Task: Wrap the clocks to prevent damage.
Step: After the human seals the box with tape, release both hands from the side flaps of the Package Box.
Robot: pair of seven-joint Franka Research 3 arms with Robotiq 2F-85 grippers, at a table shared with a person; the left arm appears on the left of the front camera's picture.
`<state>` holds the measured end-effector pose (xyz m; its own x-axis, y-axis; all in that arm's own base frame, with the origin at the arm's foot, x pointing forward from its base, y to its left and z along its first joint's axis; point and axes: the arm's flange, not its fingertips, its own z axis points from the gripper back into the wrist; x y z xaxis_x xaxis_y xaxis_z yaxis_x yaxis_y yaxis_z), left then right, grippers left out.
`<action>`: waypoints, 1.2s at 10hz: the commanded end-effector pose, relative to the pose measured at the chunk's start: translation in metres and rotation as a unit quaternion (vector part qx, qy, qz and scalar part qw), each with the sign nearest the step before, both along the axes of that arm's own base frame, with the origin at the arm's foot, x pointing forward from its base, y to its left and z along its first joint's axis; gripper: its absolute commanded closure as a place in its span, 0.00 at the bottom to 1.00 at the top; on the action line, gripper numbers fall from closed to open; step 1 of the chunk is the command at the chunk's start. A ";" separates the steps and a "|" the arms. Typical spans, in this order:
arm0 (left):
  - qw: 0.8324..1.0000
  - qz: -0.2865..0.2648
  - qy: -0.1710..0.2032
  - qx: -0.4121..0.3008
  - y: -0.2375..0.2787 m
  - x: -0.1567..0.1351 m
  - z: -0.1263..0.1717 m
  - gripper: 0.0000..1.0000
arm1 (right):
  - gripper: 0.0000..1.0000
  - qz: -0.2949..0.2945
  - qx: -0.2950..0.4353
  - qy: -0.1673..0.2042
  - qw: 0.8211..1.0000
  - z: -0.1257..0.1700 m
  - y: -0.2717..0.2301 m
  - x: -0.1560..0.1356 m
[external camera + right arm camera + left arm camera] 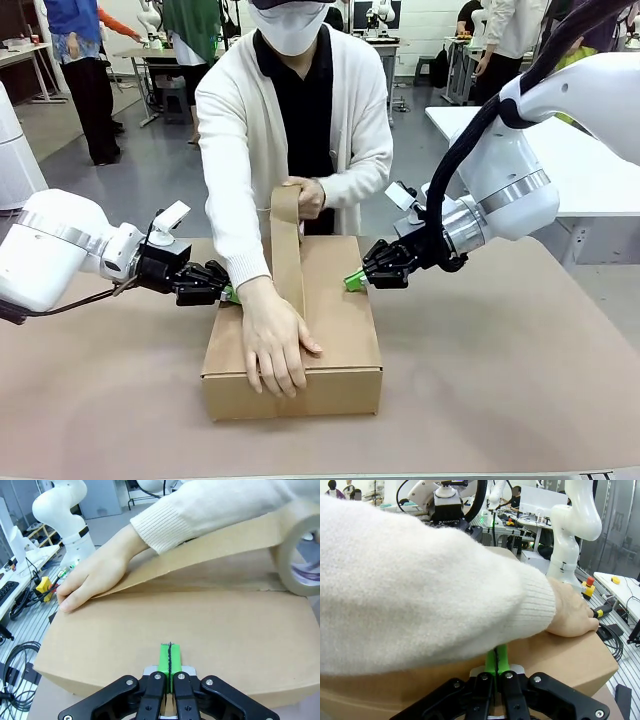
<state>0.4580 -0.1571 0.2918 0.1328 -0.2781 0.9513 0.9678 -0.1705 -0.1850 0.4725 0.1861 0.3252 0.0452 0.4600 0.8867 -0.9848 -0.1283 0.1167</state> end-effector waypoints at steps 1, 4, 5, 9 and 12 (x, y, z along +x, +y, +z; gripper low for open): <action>1.000 0.002 0.000 0.004 0.000 0.000 -0.002 1.00 | 0.99 -0.002 -0.005 -0.001 1.000 -0.002 0.001 0.000; 1.000 0.002 0.000 0.004 0.000 0.000 -0.002 1.00 | 0.99 -0.002 -0.005 -0.001 1.000 -0.002 0.001 0.000; 1.000 0.002 0.000 0.004 0.000 0.000 -0.002 1.00 | 0.99 -0.002 -0.005 -0.001 1.000 -0.002 0.001 0.000; 1.000 0.002 0.000 0.004 0.000 0.000 -0.002 1.00 | 0.99 -0.002 -0.005 -0.001 1.000 -0.002 0.001 0.000; 1.000 0.002 0.000 0.004 0.000 0.000 -0.002 1.00 | 0.99 -0.002 -0.005 -0.001 1.000 -0.002 0.001 0.000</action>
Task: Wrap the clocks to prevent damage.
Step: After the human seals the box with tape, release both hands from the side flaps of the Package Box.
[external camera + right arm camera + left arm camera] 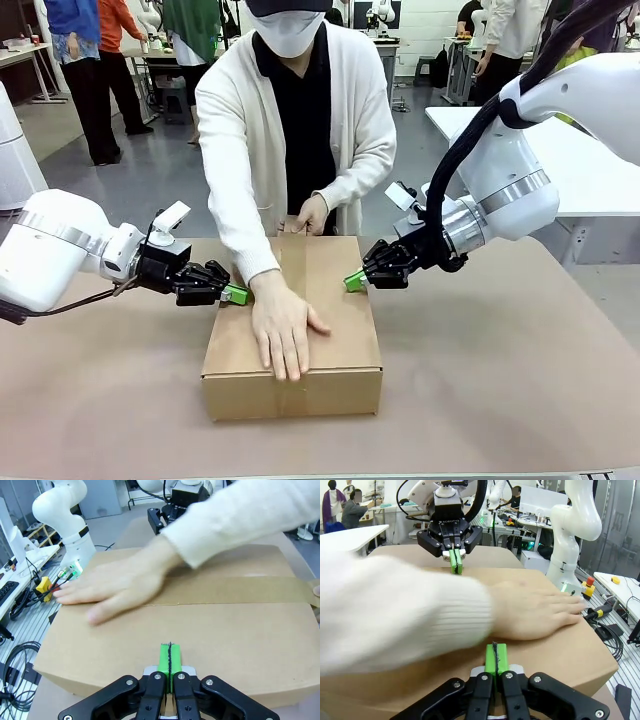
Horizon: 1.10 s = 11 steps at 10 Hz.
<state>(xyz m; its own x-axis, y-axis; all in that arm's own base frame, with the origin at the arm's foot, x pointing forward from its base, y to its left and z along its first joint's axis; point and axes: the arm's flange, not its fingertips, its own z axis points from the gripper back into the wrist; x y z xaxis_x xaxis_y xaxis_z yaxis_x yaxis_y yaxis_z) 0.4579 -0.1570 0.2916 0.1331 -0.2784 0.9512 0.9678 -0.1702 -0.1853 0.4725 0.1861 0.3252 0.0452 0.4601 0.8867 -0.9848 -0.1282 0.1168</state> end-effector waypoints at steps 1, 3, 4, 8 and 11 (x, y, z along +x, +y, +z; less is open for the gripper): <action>1.000 0.002 0.000 0.004 0.000 0.000 -0.002 1.00 | 0.99 -0.002 -0.005 -0.001 1.000 -0.002 0.001 0.000; 1.000 0.002 0.000 0.004 0.000 0.000 -0.002 1.00 | 0.99 -0.002 -0.005 -0.001 1.000 -0.002 0.001 0.000; 1.000 0.002 0.000 0.004 0.000 0.000 -0.002 1.00 | 0.99 -0.002 -0.005 -0.001 1.000 -0.002 0.001 0.000; 1.000 0.002 0.000 0.004 0.000 0.000 -0.002 1.00 | 0.99 -0.002 -0.005 -0.001 1.000 -0.002 0.001 0.000; 1.000 0.002 0.000 0.004 0.000 0.000 -0.002 1.00 | 0.99 -0.002 -0.005 -0.001 1.000 -0.002 0.001 0.000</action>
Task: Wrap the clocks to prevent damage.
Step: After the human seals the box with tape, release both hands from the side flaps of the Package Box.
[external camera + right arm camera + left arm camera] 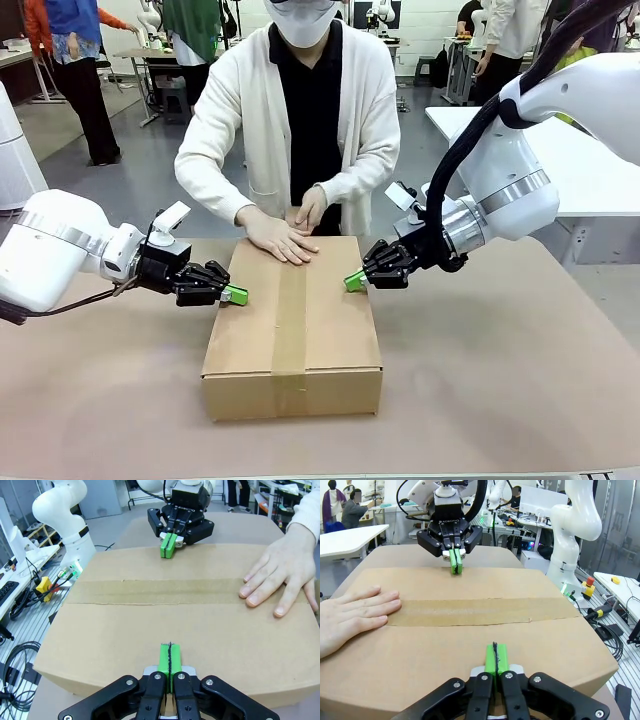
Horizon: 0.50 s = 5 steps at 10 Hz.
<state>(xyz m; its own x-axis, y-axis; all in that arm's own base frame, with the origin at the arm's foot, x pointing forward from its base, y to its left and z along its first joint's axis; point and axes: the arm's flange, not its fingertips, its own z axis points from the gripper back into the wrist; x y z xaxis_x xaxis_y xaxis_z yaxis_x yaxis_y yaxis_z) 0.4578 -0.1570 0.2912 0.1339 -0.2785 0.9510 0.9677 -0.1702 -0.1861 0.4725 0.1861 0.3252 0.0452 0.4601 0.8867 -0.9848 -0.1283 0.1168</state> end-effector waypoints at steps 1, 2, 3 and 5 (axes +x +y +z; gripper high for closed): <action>1.000 0.002 -0.001 0.004 0.000 0.000 -0.001 1.00 | 0.99 -0.002 -0.005 -0.001 1.000 -0.002 0.001 0.000; 1.000 0.002 -0.001 0.004 0.000 0.000 -0.001 1.00 | 0.99 -0.002 -0.005 -0.001 1.000 -0.002 0.001 0.000; 1.000 0.002 -0.001 0.004 0.000 0.000 -0.001 1.00 | 0.99 -0.002 -0.005 -0.001 1.000 -0.002 0.001 0.000; 1.000 0.002 -0.001 0.004 0.000 0.000 -0.001 1.00 | 0.99 -0.002 -0.005 -0.001 1.000 -0.002 0.001 0.000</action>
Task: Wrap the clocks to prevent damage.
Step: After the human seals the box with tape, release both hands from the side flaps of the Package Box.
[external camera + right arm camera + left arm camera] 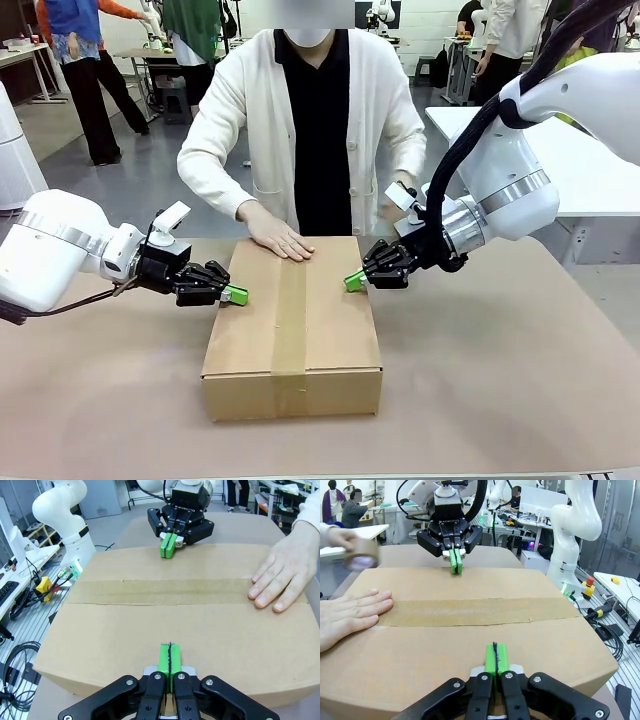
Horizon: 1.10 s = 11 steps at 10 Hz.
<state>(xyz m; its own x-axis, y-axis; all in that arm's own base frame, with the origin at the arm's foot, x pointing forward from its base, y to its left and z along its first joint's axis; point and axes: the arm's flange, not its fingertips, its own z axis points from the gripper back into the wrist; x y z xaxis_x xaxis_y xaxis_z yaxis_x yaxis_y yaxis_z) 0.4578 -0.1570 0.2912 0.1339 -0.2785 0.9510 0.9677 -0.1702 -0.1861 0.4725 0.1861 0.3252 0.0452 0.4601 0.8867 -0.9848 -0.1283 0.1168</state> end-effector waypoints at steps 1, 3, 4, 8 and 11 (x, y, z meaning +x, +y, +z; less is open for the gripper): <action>1.000 0.002 -0.001 0.004 0.000 0.000 -0.001 1.00 | 0.99 -0.002 -0.005 -0.001 1.000 -0.002 0.001 0.000; 1.000 0.002 -0.001 0.004 0.000 0.000 -0.001 1.00 | 0.99 -0.002 -0.005 -0.001 1.000 -0.002 0.001 0.000; 1.000 0.002 -0.001 0.004 0.000 0.000 -0.001 1.00 | 0.99 -0.002 -0.005 -0.001 1.000 -0.002 0.001 0.000; 1.000 0.002 -0.001 0.004 0.000 0.000 -0.001 1.00 | 0.99 -0.002 -0.005 -0.001 1.000 -0.002 0.001 0.000; 1.000 0.002 -0.001 0.004 0.000 0.000 -0.001 1.00 | 0.99 -0.002 -0.005 -0.001 1.000 -0.002 0.001 0.000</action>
<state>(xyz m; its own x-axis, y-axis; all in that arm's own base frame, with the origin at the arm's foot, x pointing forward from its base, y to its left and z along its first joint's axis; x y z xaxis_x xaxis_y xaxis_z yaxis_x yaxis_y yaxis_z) 0.4578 -0.1571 0.2914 0.1338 -0.2779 0.9512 0.9676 -0.1709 -0.1860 0.4725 0.1861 0.3252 0.0452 0.4601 0.8867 -0.9848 -0.1283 0.1168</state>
